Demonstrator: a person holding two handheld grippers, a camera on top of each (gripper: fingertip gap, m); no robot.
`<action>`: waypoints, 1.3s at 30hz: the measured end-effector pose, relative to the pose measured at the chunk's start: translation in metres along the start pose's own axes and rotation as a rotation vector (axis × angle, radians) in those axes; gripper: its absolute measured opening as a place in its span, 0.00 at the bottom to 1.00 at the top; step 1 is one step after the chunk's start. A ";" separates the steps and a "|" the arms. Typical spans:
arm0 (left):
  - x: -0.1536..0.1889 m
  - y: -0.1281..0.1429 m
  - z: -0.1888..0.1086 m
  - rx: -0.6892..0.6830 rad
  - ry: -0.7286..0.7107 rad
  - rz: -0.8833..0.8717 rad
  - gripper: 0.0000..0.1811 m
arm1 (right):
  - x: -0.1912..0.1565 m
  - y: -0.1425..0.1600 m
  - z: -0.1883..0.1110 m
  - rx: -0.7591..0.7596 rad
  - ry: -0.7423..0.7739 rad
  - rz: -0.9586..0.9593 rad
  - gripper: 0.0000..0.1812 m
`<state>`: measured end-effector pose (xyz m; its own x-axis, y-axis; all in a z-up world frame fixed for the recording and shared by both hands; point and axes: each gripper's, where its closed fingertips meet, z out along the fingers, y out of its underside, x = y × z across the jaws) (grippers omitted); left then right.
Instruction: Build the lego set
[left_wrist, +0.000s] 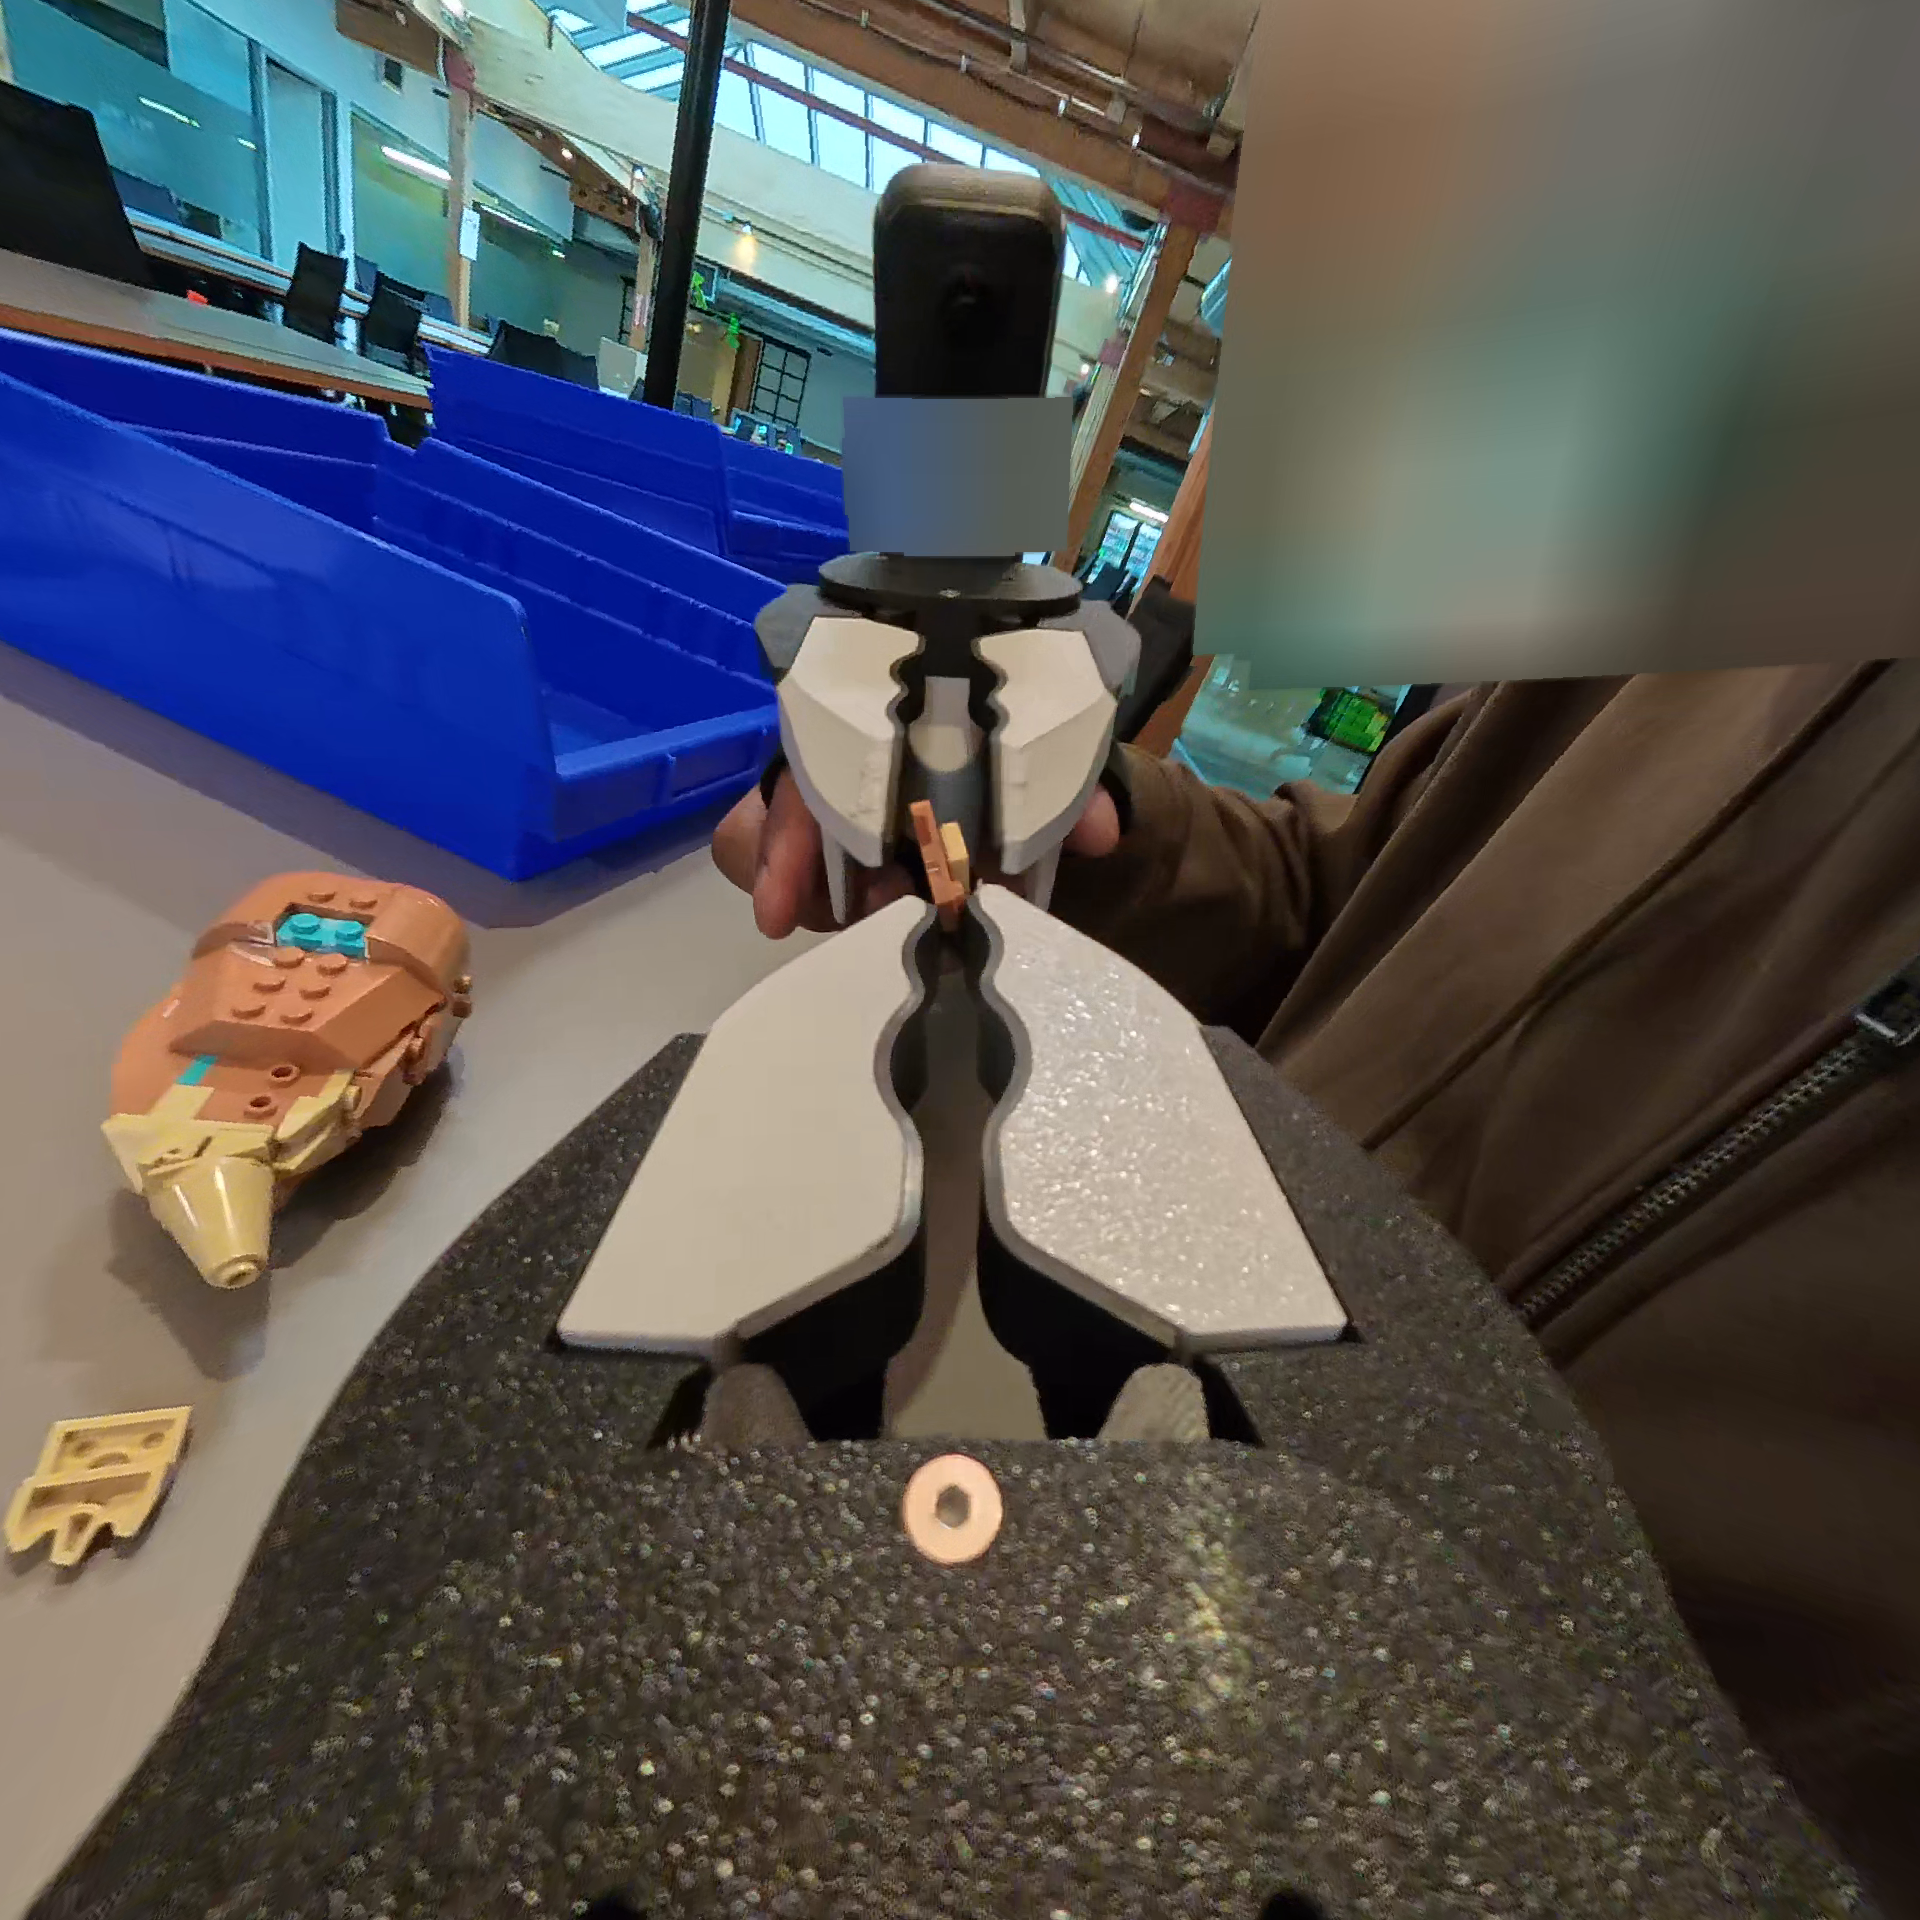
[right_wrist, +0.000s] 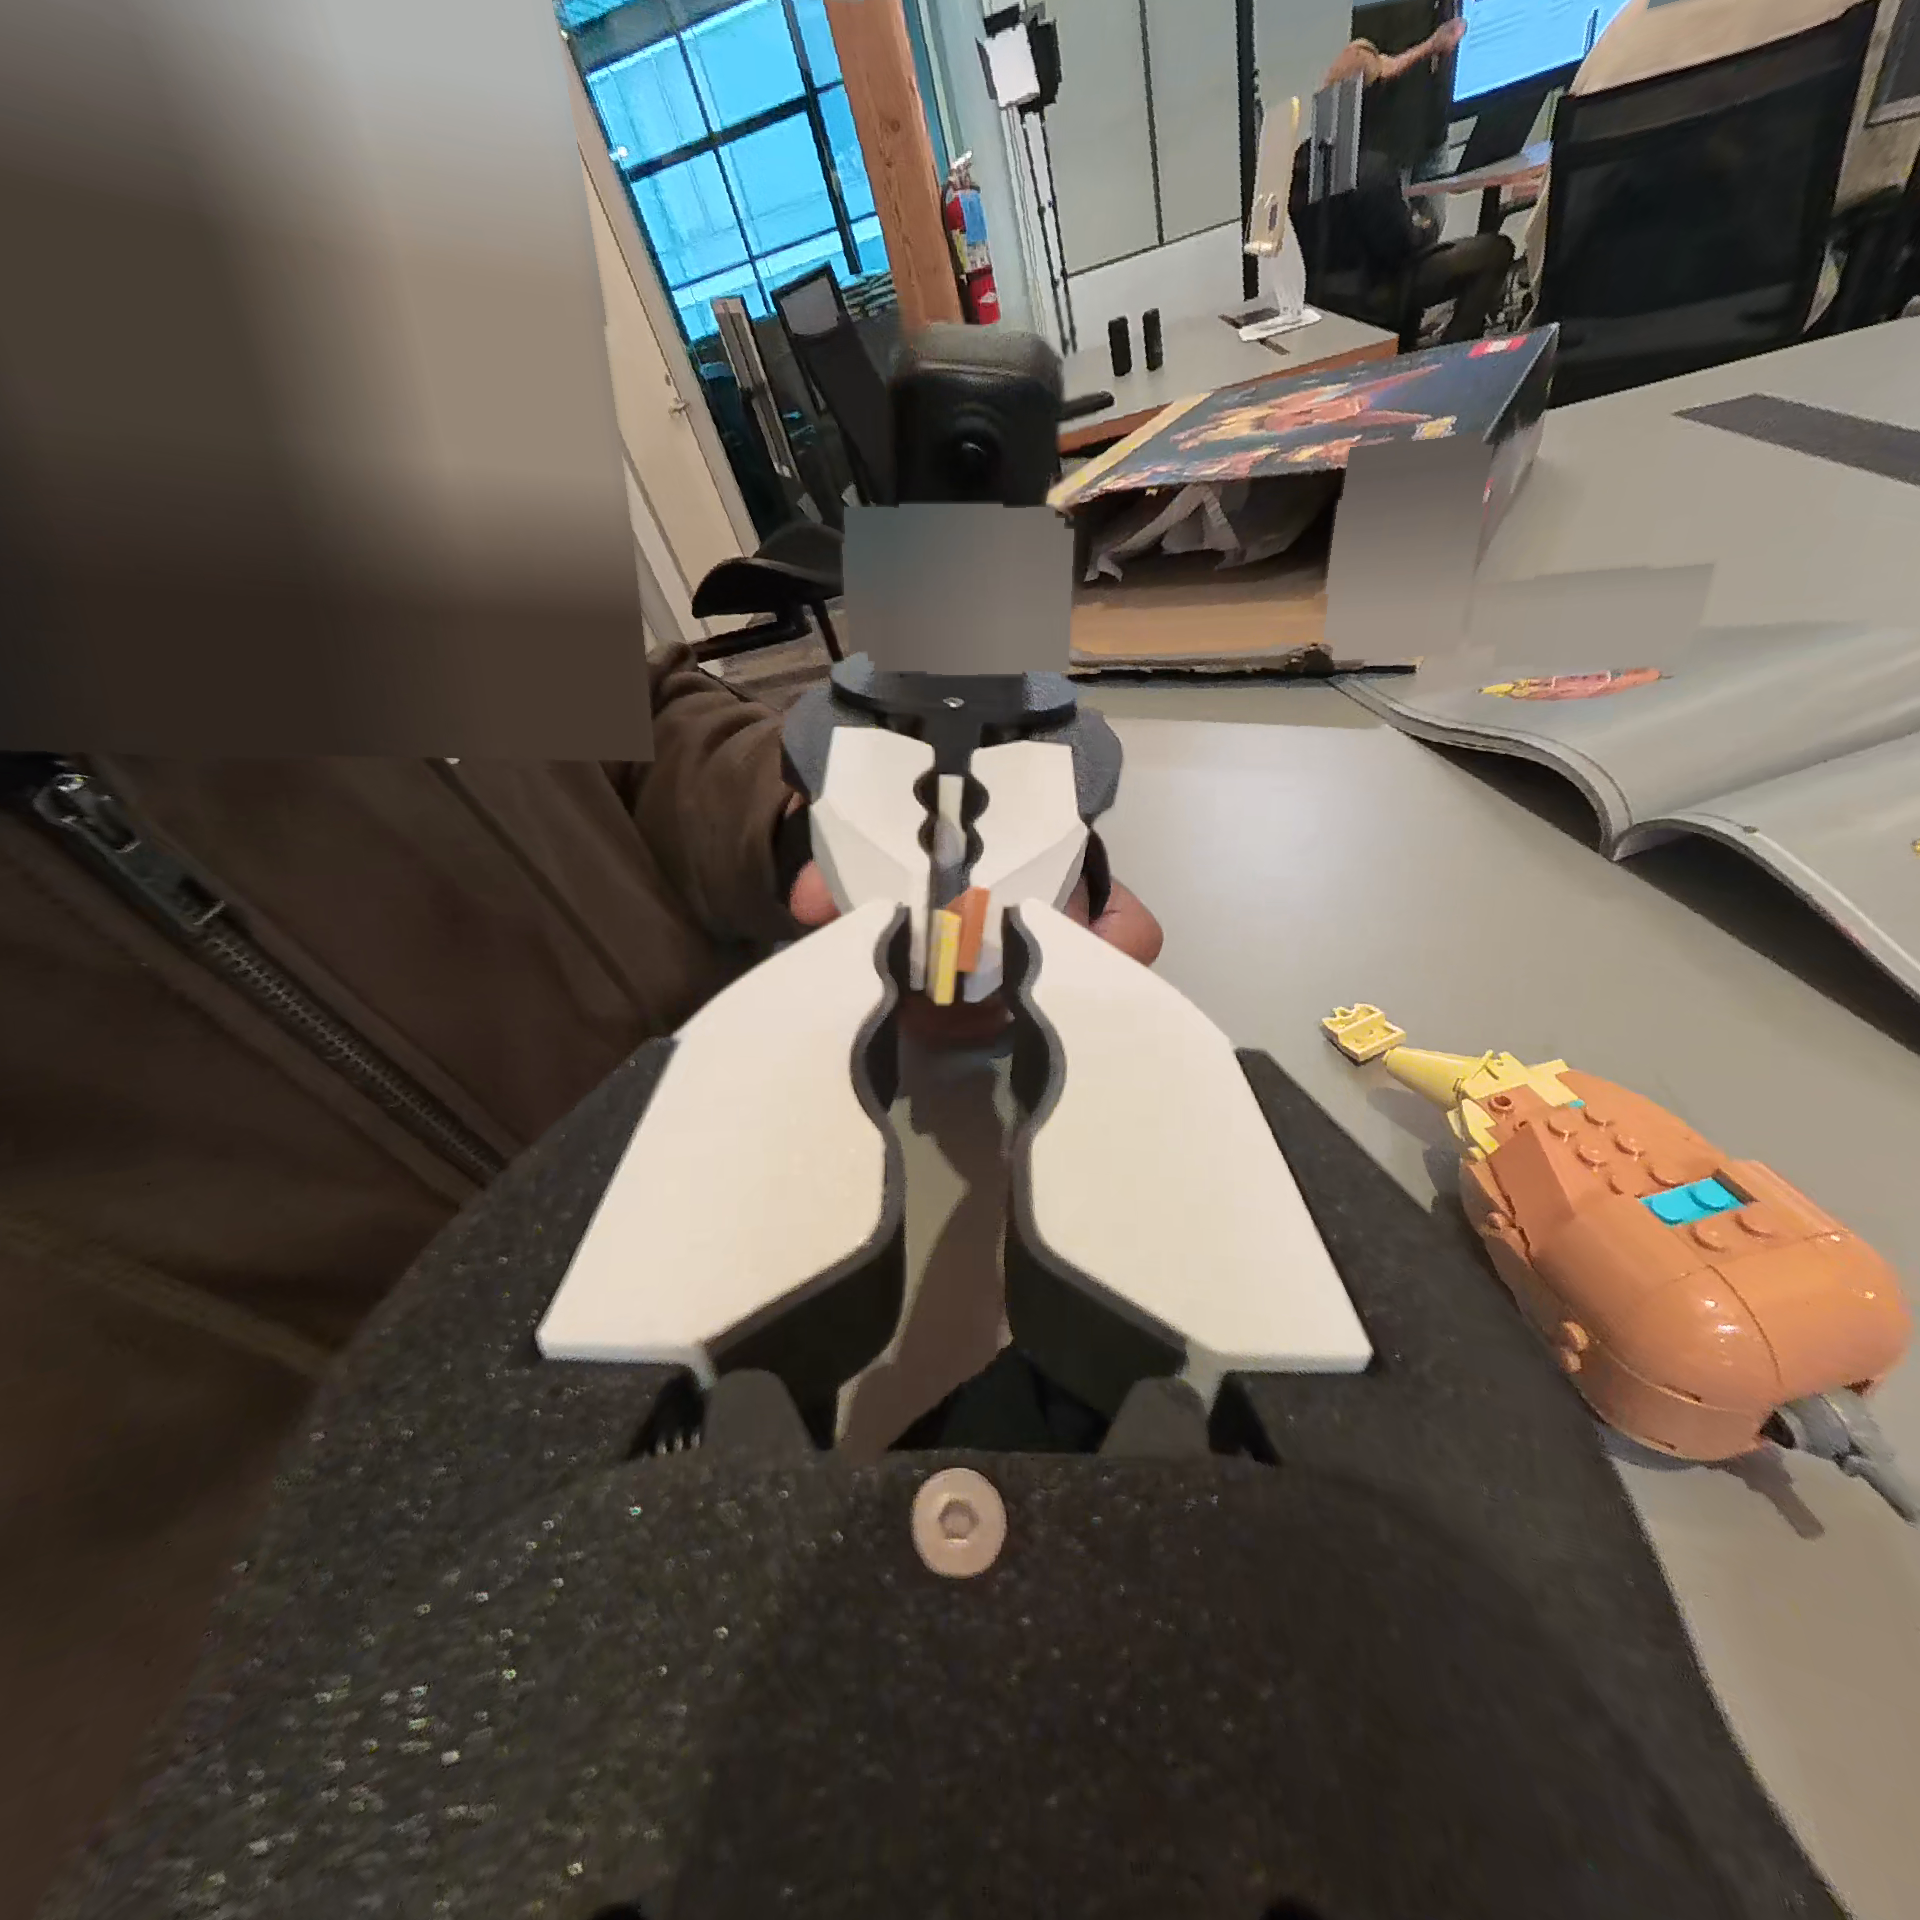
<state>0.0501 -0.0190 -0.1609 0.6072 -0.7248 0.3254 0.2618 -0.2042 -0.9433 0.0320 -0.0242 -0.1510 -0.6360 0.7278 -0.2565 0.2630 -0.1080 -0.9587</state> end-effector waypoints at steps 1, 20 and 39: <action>0.000 0.000 0.000 -0.003 -0.005 0.019 0.02 | 0.001 0.002 0.000 -0.008 0.006 0.000 0.08; -0.005 -0.004 -0.006 -0.060 -0.090 0.213 0.04 | 0.002 0.001 -0.003 -0.050 0.012 -0.041 0.04; -0.003 0.004 -0.005 -0.196 0.008 0.159 0.07 | 0.005 0.007 -0.002 -0.135 0.017 -0.018 0.04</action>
<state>0.0457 -0.0203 -0.1663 0.6232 -0.7630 0.1717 0.0118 -0.2103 -0.9776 0.0319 -0.0197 -0.1585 -0.6294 0.7403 -0.2360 0.3475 -0.0035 -0.9377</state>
